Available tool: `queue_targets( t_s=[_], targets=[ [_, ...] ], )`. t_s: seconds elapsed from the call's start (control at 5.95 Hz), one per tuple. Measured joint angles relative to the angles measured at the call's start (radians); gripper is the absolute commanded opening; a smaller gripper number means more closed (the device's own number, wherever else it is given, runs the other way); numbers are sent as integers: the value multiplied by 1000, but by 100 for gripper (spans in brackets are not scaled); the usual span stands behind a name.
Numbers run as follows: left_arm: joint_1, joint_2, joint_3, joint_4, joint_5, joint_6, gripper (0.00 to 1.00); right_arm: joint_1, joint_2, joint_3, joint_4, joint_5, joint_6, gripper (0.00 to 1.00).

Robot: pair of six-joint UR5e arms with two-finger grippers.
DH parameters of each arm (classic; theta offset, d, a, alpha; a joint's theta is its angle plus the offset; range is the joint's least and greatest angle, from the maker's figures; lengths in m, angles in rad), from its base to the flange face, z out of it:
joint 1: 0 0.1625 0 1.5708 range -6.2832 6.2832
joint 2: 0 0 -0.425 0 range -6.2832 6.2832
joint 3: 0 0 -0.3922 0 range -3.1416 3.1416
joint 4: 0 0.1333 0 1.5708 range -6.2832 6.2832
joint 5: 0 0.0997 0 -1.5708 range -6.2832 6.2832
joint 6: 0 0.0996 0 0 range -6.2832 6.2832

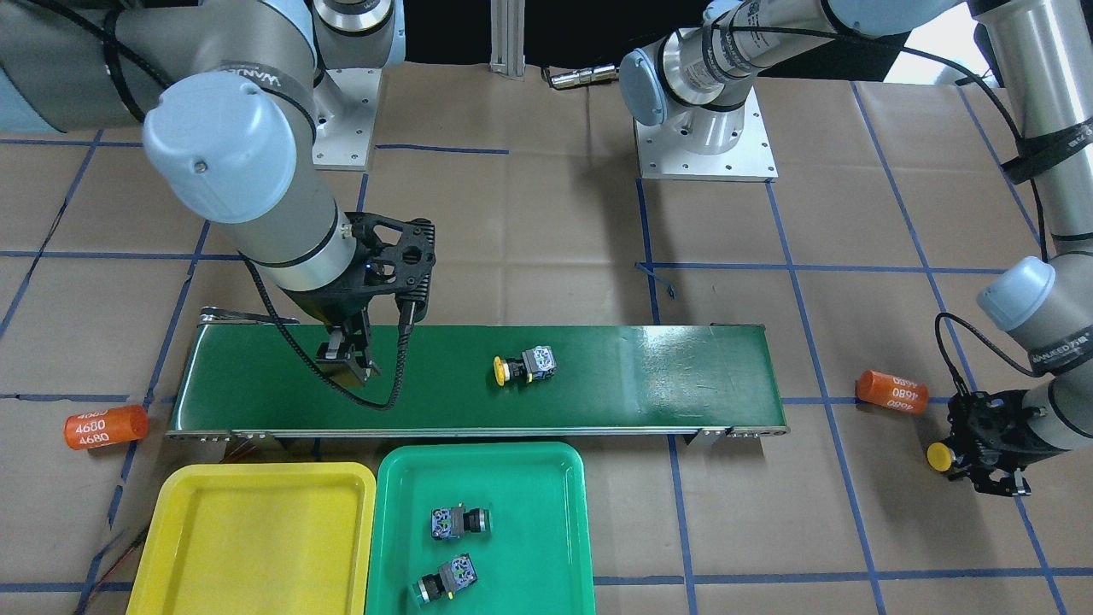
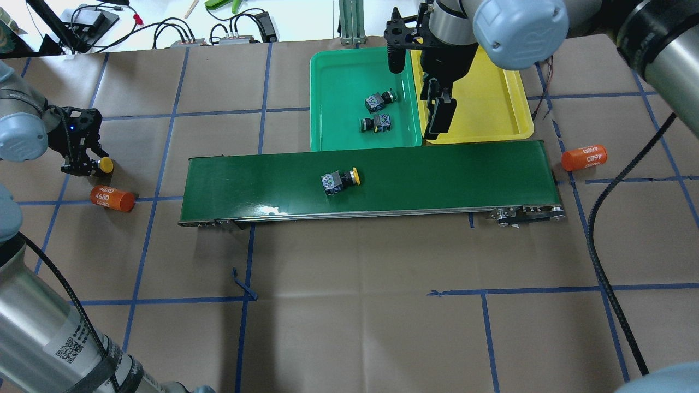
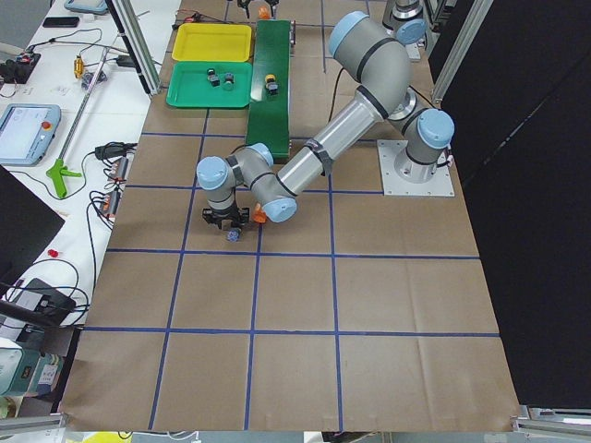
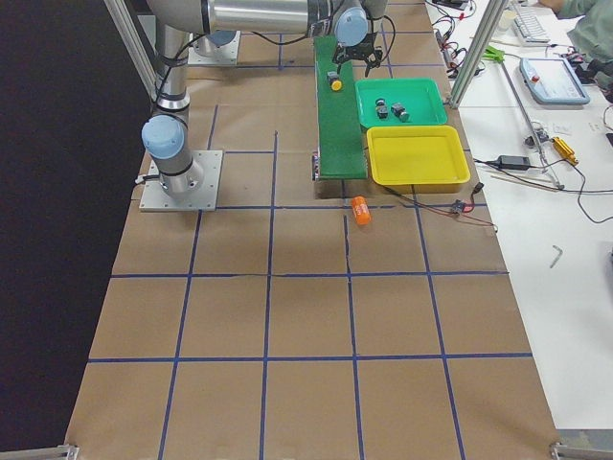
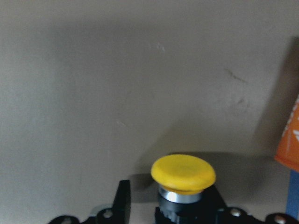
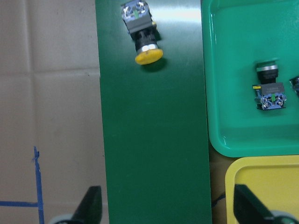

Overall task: Sort buttons by color to trays
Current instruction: 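Grasp the belt's yellow button with the right gripper while the left grasps another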

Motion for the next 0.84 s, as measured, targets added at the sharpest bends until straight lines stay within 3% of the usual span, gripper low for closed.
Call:
queue_targets(
  t_s=[0.34, 0.5, 0.84],
  targets=[
    [-17, 42, -8, -27, -9, -81, 0, 42, 11, 157, -234, 8, 29, 100],
    [-53, 90, -16, -72, -15, -208, 0, 57, 14, 242, -362, 9, 58, 100],
    [-206, 195, -47, -145, -8, -464, 0, 75, 27, 322, -470, 13, 94, 100]
  ],
)
